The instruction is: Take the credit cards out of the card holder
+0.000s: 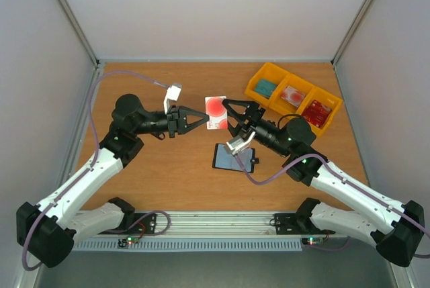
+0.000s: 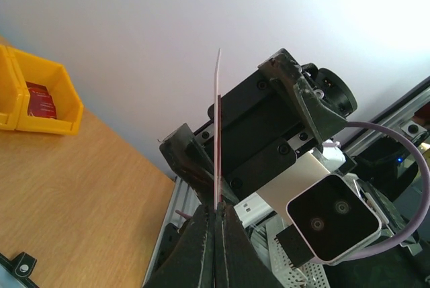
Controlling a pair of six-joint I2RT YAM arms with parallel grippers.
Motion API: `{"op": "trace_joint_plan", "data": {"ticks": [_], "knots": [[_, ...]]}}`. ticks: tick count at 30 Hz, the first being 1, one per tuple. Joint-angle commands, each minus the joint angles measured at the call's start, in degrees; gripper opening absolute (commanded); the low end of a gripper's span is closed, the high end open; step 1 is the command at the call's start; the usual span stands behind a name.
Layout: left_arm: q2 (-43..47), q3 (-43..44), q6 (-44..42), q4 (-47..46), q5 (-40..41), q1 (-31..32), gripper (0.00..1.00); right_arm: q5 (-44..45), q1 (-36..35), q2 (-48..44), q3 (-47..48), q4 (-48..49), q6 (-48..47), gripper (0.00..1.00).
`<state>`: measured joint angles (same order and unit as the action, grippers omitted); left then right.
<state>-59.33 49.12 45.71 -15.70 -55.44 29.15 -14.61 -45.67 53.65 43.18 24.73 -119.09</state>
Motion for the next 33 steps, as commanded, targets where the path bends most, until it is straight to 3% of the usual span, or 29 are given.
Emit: {"op": "trace_joint_plan", "data": {"ticks": [1, 11, 15, 16, 19, 22, 25, 28, 33], "knots": [[-0.8, 1.4, 0.3, -1.5, -2.3, 0.8, 0.0, 1.0, -2.5, 0.8, 2.4, -3.7, -16.0, 0.62], [-1.3, 1.0, 0.5, -1.4, -2.4, 1.0, 0.0, 2.3, -3.4, -0.3, 1.9, -5.2, -15.6, 0.02], [-0.6, 0.6, 0.1, -0.5, -1.1, 1.0, 0.0, 3.3, -3.5, -0.6, 2.1, -5.9, -14.1, 0.01], [-0.2, 0.3, -0.3, 0.2, 0.0, 1.0, 0.04, 3.9, -3.5, -0.7, 2.1, -6.1, -13.1, 0.01], [1.3, -1.1, -0.7, 0.8, 3.6, 0.6, 0.59, 8.7, -3.5, -0.9, 2.5, -6.6, -8.3, 0.01], [3.1, -2.5, -0.8, 2.1, 7.8, -0.9, 0.98, 16.6, -3.5, -0.6, 3.4, -10.7, -4.1, 0.01], [5.5, -3.7, -2.3, 4.1, 10.8, -3.6, 0.99, 23.9, -1.7, 0.1, 6.9, -21.4, 6.0, 0.01], [9.7, -7.1, -5.6, 6.1, 14.7, -6.6, 0.99, 28.8, 4.0, 2.8, 13.8, -35.6, 22.5, 0.01], [15.8, -15.7, -7.1, 7.9, 21.5, -8.7, 0.99, 32.5, 22.6, 16.7, 31.6, -67.0, 49.0, 0.01]]}}
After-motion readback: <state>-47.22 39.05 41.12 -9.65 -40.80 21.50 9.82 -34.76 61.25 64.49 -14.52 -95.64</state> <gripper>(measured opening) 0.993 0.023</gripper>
